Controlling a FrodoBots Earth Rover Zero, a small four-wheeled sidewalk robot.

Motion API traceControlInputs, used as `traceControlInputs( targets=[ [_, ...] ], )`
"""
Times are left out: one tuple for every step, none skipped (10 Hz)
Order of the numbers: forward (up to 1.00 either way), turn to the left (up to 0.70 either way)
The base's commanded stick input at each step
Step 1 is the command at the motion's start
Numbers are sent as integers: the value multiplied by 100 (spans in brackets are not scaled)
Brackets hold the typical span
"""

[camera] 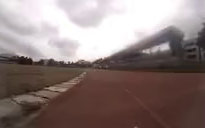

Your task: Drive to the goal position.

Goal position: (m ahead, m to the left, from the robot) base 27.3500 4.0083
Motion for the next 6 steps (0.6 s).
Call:
traceControlInputs(
  targets=[
    [100,0],
    [100,0],
    [100,0],
    [100,0],
    [100,0],
    [100,0]
  ],
)
